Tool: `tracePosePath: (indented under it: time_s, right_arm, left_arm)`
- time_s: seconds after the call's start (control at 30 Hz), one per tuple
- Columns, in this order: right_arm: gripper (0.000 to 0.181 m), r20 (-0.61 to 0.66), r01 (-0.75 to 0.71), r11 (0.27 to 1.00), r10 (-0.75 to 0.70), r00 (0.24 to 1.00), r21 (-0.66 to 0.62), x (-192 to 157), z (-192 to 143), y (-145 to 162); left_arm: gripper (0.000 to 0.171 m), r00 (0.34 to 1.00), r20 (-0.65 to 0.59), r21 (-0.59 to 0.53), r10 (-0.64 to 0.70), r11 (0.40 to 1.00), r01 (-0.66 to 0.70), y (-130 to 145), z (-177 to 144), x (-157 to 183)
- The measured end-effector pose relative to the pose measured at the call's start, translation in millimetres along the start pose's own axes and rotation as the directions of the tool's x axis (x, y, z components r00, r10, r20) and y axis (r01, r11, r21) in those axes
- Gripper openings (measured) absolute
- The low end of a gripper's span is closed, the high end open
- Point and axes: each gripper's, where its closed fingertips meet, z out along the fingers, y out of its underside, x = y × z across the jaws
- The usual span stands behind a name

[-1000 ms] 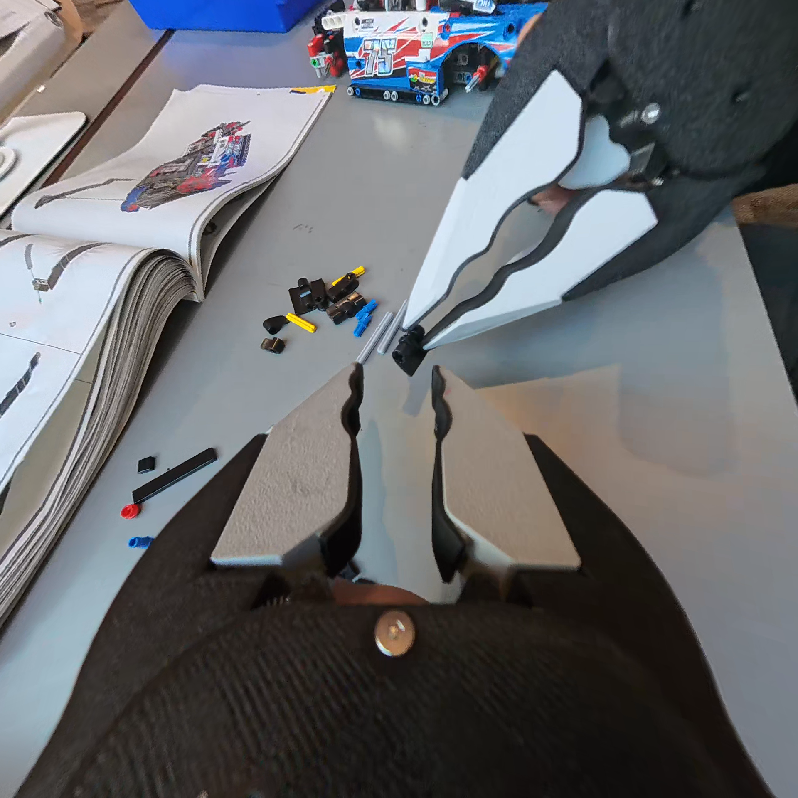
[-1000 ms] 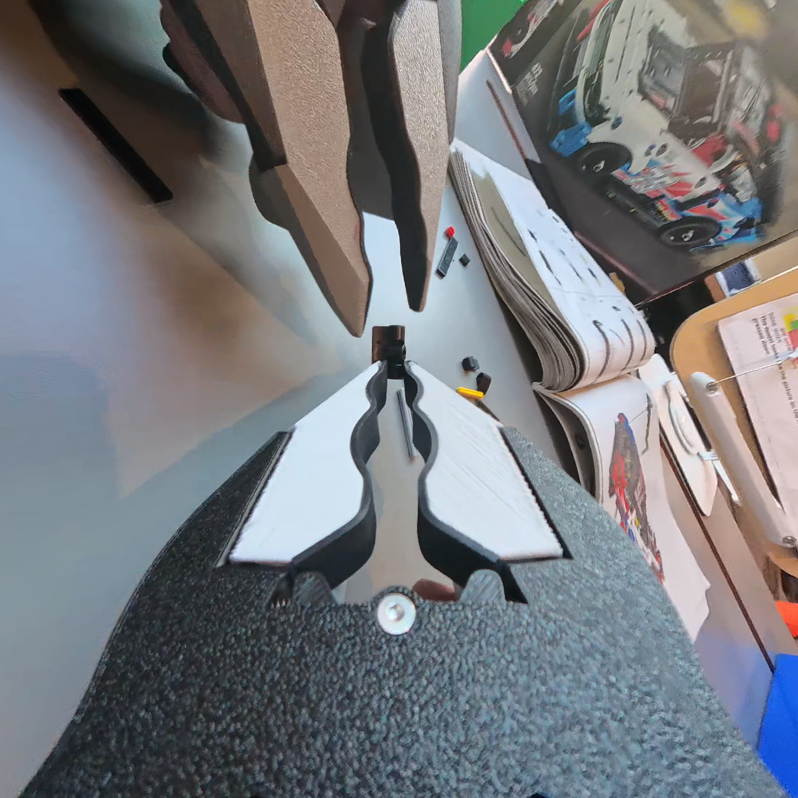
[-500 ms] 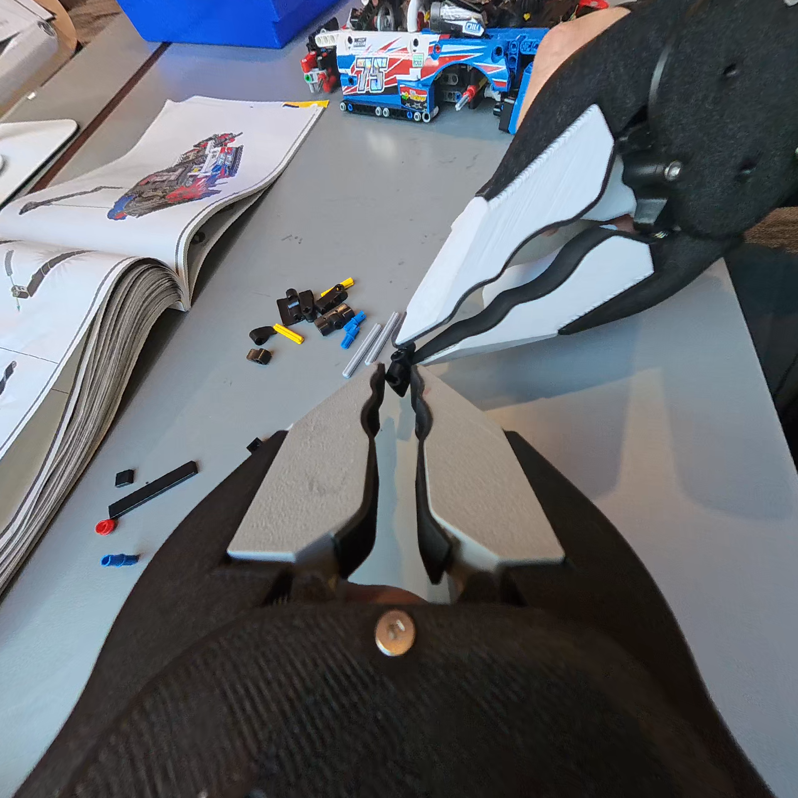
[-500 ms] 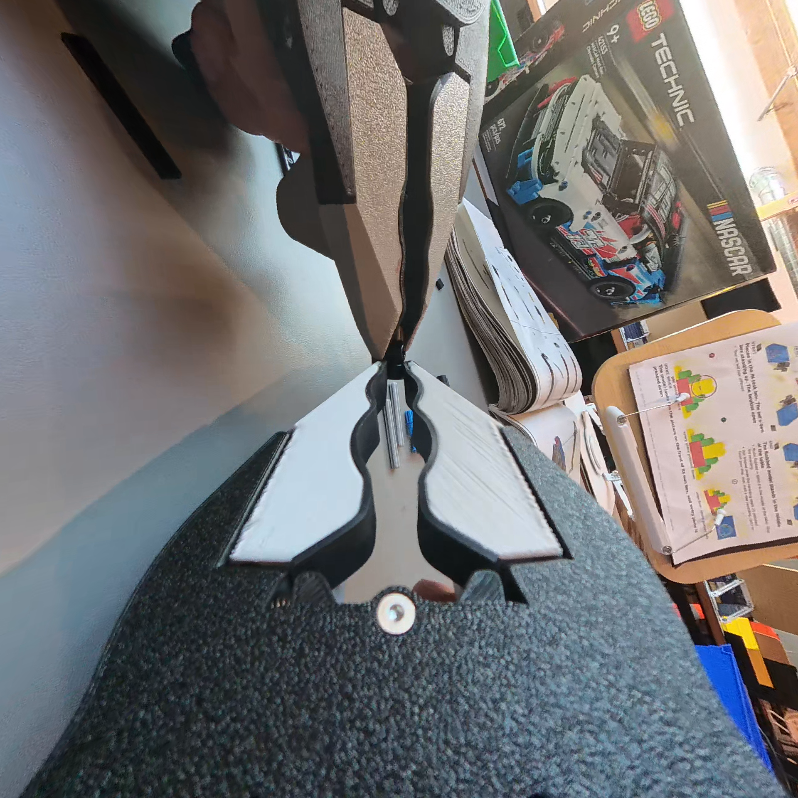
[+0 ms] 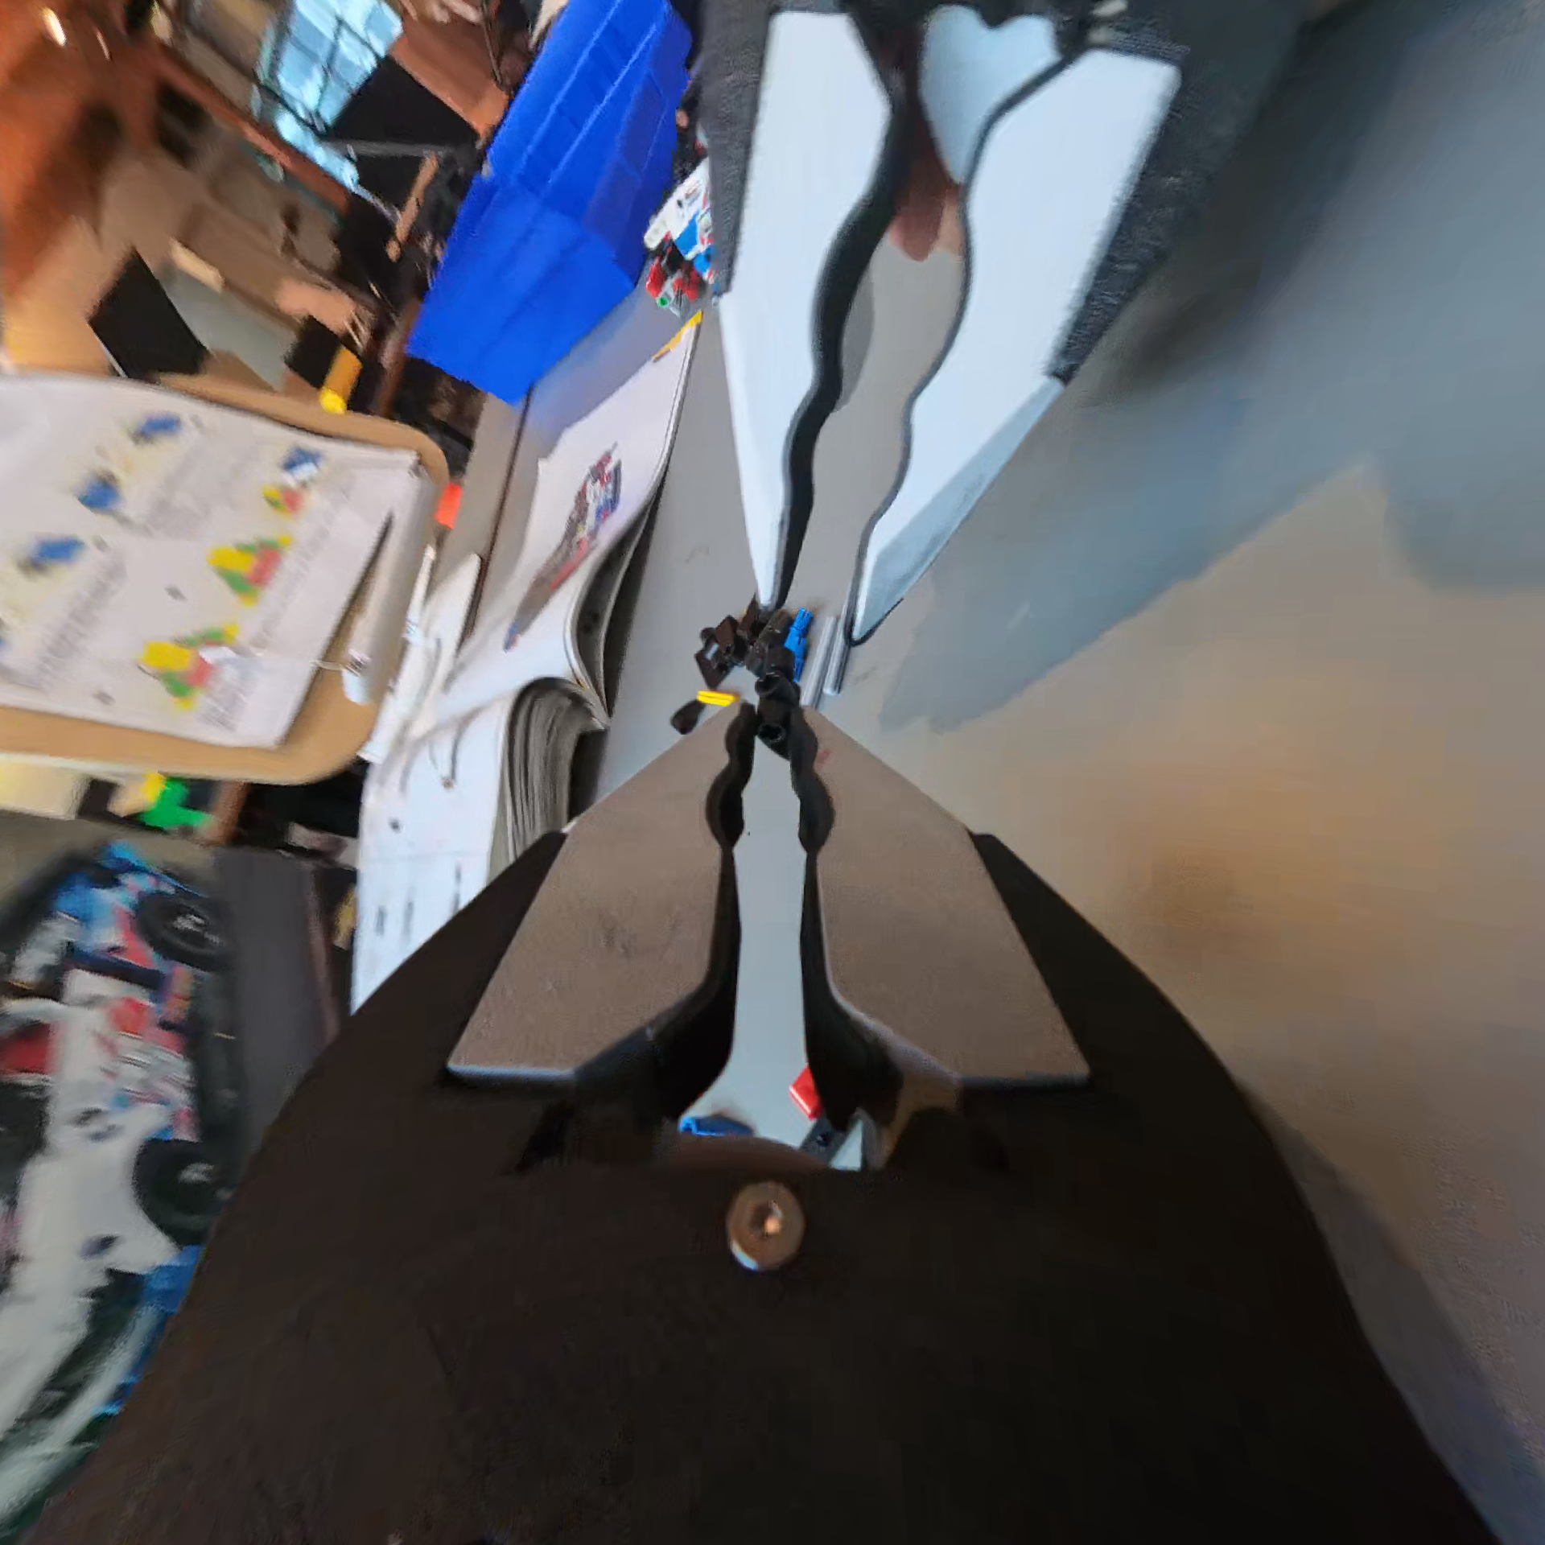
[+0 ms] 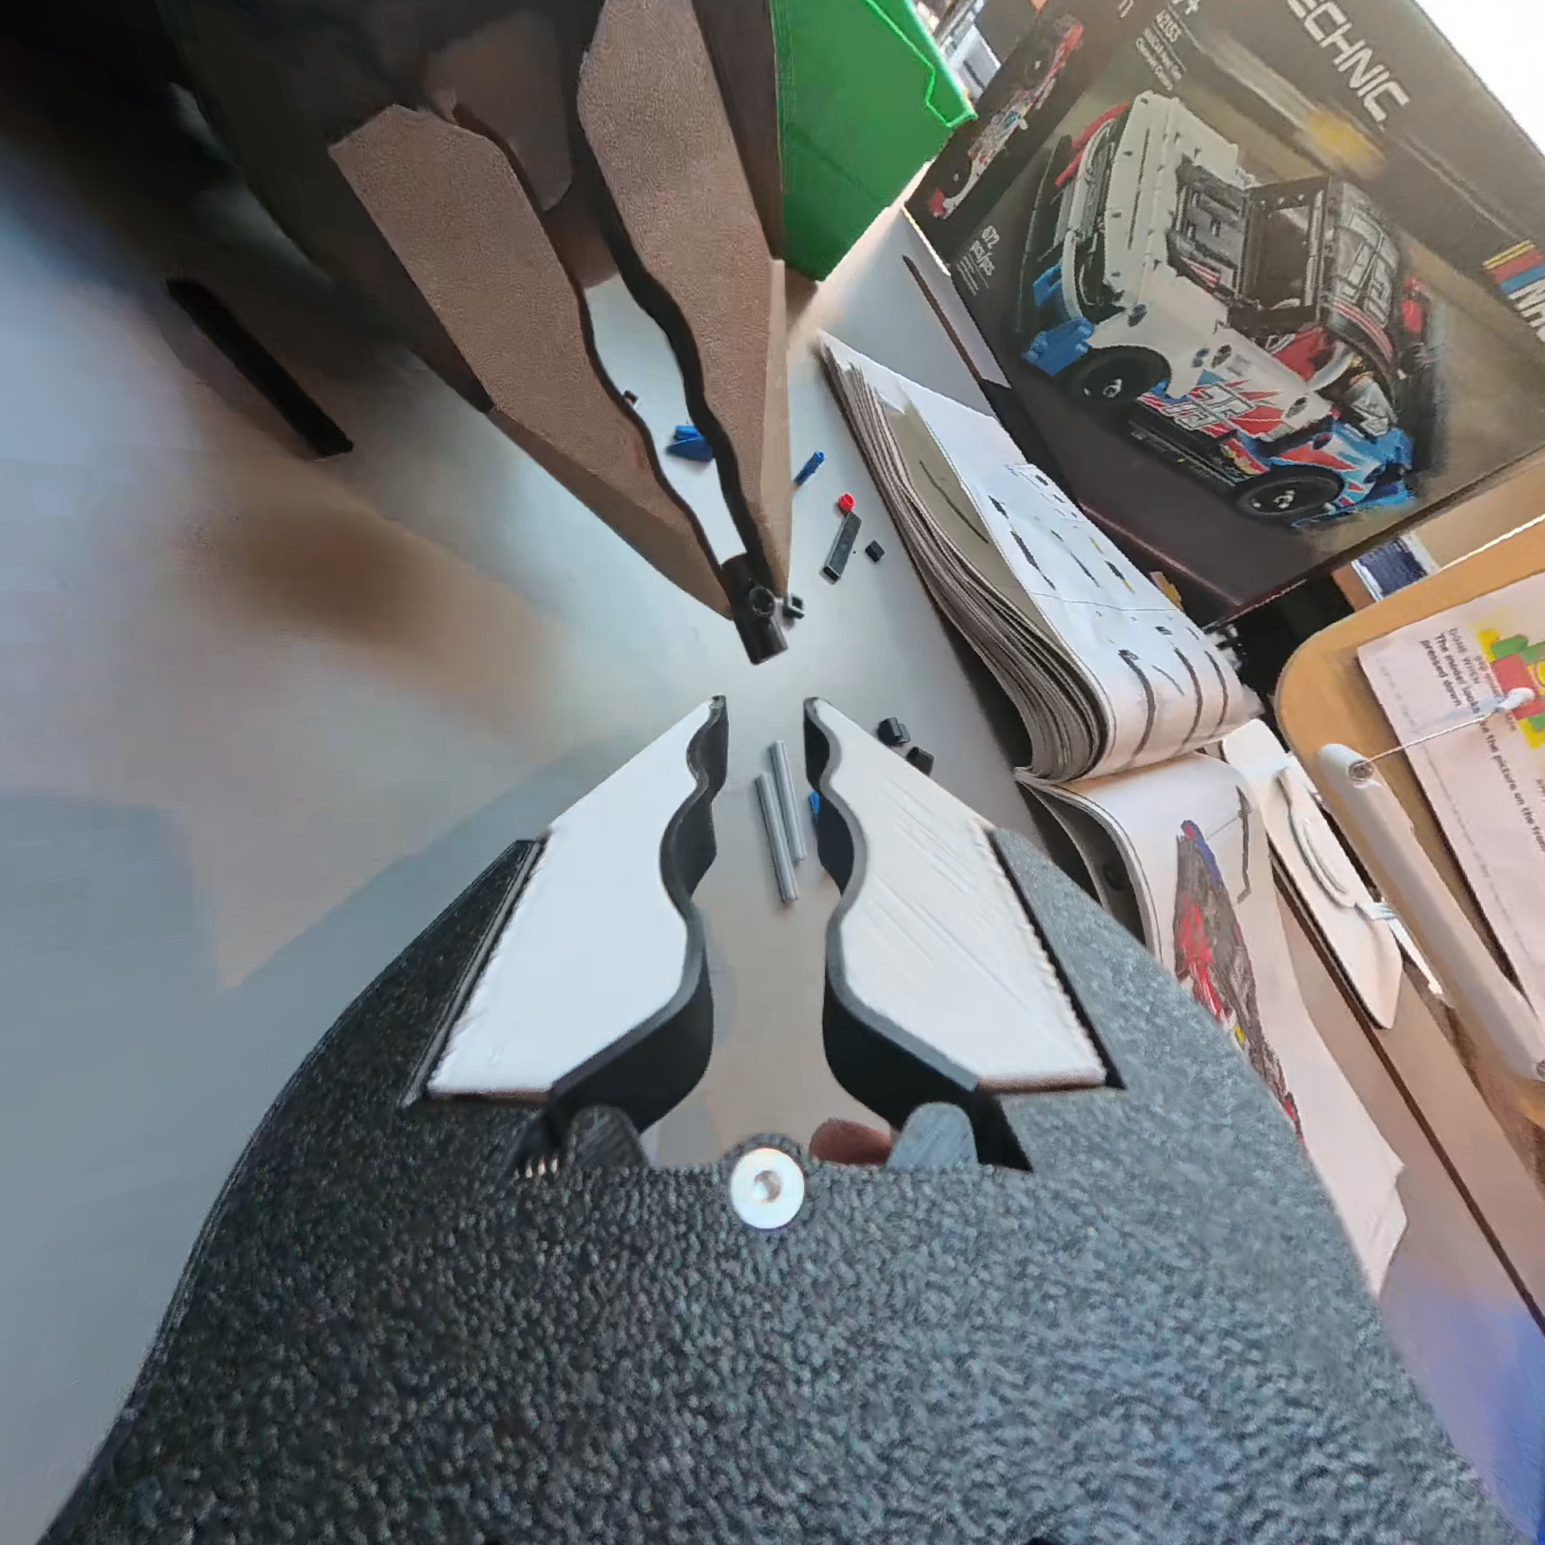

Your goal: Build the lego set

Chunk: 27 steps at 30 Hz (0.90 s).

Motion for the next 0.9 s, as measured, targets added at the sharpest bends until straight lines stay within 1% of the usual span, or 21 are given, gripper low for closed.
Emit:
tracePosePath:
  time_s: [0.07,0.2,0.23,0.3,0.37,0.47,0.53,0.63,0.8,0.9]
  right_arm:
    - [0.017,0.011,0.042,0.999,-0.042,0.999,-0.021,-6.0,2.4,1.9]
    - [0.017,0.003,0.116,0.992,-0.116,0.993,-0.058,-12.0,6.2,5.5]
    - [0.014,-0.001,0.125,0.990,-0.126,0.992,-0.060,-12.3,6.3,5.7]
    - [0.000,-0.014,0.140,0.988,-0.141,0.990,-0.057,-11.4,5.8,4.8]
    - [0.000,-0.027,0.148,0.987,-0.150,0.988,-0.058,-9.7,5.3,4.3]
    - [0.000,-0.036,0.165,0.984,-0.168,0.985,-0.061,-9.2,5.4,4.4]
    - [0.000,-0.043,0.174,0.983,-0.177,0.983,-0.067,-8.9,5.2,4.5]
    - [0.001,-0.068,0.138,0.989,-0.141,0.988,-0.048,-2.6,2.4,1.3]
    - [0.012,-0.081,0.021,1.000,-0.021,0.997,-0.003,10.5,-1.7,-0.5]
    - [0.020,-0.056,0.016,1.000,-0.016,0.998,-0.003,7.1,-0.1,0.1]
  left_arm:
    - [0.005,0.998,0.008,0.011,0.068,0.998,-0.068,-4.6,0.1,5.3]
    - [0.005,0.995,-0.016,0.036,0.099,0.994,-0.099,-10.3,-0.4,12.8]
    - [0.005,0.994,-0.016,0.040,0.104,0.994,-0.103,-10.5,-0.7,13.1]
    - [0.005,0.992,-0.013,0.043,0.123,0.992,-0.122,-10.4,-1.4,13.7]
    - [0.005,0.992,0.009,0.030,0.128,0.991,-0.128,-8.7,-0.8,11.8]
    - [0.005,0.996,-0.015,0.037,0.087,0.996,-0.086,-8.8,0.7,14.9]
    - [0.005,0.997,-0.001,0.041,0.077,0.996,-0.077,-9.6,1.1,11.6]
    - [0.005,0.994,0.047,0.042,0.094,0.994,-0.096,-10.3,-0.5,3.2]
    - [0.005,0.992,0.075,0.032,0.099,0.994,-0.101,-10.2,0.3,-1.1]
    - [0.005,0.992,0.064,0.048,0.106,0.993,-0.109,-14.5,0.0,2.6]
